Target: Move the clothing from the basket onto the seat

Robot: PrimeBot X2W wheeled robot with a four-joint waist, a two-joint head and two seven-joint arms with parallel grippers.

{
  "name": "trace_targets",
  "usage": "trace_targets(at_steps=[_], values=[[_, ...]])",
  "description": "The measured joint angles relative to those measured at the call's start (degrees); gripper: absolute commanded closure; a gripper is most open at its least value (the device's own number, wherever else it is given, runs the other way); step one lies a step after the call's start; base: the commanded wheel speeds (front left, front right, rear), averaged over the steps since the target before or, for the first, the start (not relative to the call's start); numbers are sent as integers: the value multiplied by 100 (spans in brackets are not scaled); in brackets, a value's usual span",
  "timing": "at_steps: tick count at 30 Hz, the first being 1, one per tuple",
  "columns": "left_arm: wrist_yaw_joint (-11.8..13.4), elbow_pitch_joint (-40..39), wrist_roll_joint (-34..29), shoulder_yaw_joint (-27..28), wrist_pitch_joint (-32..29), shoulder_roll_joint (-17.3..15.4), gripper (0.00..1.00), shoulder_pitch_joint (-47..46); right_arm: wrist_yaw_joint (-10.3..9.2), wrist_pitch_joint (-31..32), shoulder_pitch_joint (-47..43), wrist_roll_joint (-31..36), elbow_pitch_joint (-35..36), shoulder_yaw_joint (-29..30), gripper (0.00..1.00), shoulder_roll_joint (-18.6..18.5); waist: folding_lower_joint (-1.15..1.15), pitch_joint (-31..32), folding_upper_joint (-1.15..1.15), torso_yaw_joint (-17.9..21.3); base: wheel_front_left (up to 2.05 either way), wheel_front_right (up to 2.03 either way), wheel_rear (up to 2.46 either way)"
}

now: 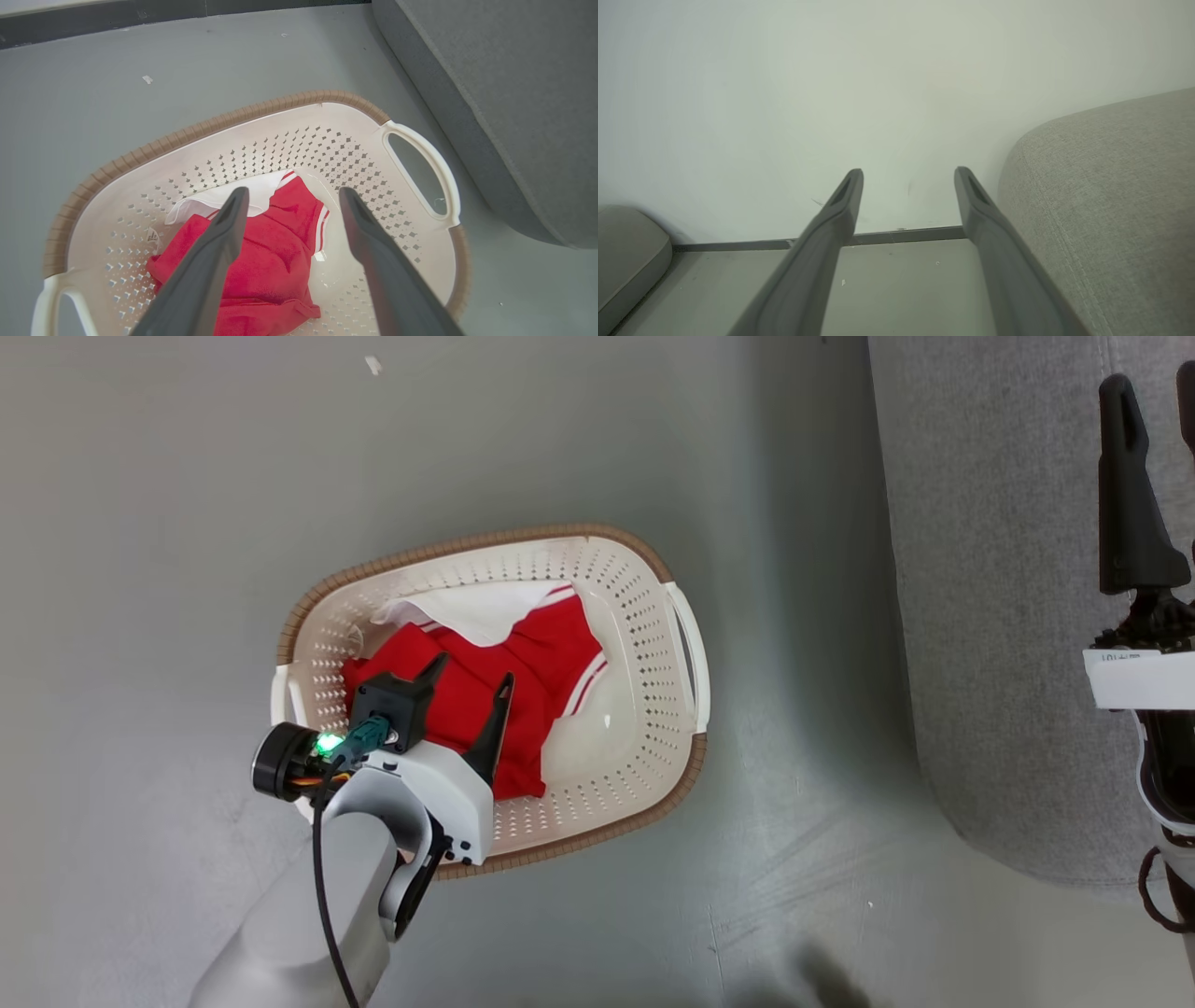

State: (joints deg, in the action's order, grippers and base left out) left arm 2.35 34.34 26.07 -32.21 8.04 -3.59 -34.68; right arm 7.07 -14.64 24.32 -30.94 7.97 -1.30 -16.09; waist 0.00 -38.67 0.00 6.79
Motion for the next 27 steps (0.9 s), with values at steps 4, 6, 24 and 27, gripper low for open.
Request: trace_targets(at_steps=[4, 6, 24, 27], values=[[-1, 315, -186, -142, -96, -5, 0, -243, 0, -1, 124, -32, 45, -31, 0, 64, 0, -185, 0, 87, 0, 0, 0], [-1, 461, -210, -180, -104, -2, 0, -376, 0, -1, 205, -33, 54, -48, 0, 88, 0, -277, 0, 133, 0, 0, 0], [0, 1773, -450, -286, -676, -31, 0, -1148, 0, -4, 857, -85, 238, -192, 0, 174, 0, -1047, 0, 587, 0, 0, 0], [-18, 1952, -591, -468, -808, -55, 0, -1335, 0, -5, 1019, -83, 267, -296, 0, 158, 0, -1155, 0, 647, 0, 0, 0]])
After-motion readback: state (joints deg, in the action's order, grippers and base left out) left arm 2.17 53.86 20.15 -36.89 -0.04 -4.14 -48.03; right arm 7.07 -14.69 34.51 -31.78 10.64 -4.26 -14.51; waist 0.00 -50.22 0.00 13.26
